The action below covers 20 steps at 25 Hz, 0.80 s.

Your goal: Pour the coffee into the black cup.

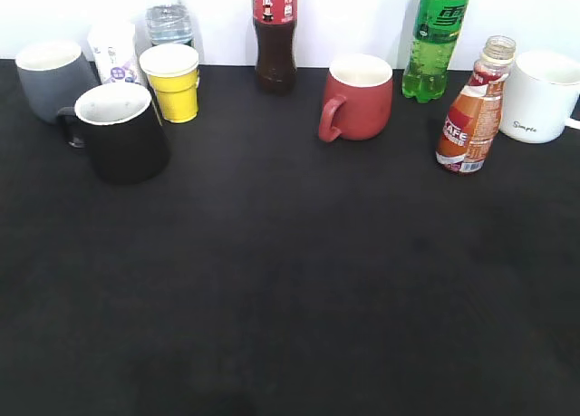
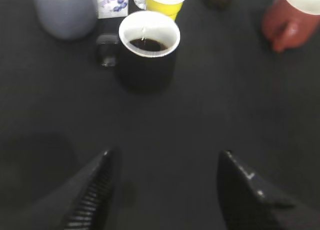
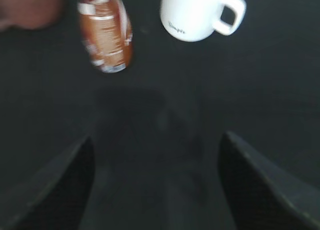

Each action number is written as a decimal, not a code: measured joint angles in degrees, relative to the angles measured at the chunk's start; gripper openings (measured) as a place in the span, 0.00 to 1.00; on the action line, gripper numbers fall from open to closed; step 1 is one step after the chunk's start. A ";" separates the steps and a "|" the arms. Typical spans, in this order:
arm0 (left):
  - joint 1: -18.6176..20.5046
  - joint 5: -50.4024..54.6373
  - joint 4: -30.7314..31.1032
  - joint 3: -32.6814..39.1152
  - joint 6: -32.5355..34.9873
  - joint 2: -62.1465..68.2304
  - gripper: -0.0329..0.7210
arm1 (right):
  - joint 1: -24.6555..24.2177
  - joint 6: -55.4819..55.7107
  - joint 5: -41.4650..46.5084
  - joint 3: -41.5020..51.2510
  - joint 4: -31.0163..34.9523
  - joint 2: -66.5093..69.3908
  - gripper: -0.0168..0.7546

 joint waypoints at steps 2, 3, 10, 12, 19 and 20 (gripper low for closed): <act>-0.48 9.68 -5.49 0.00 9.21 -11.37 0.69 | 0.00 -7.64 8.44 1.55 5.43 -14.98 0.80; -0.48 12.94 -7.55 0.00 11.70 -15.45 0.69 | 0.00 -8.37 12.11 3.47 6.28 -20.91 0.80; -0.48 20.87 -12.31 5.26 20.57 -34.54 0.69 | 0.04 -9.01 25.50 14.57 6.13 -51.00 0.80; -0.48 17.72 -15.90 8.55 23.66 -34.60 0.69 | 0.04 -9.14 22.29 15.51 6.72 -51.58 0.80; -0.48 13.76 -16.79 10.24 24.30 -34.60 0.69 | 0.21 -12.25 19.06 16.79 9.30 -51.70 0.80; -0.48 13.76 -16.79 10.24 24.30 -34.60 0.69 | 0.21 -12.25 19.06 16.79 9.30 -51.70 0.80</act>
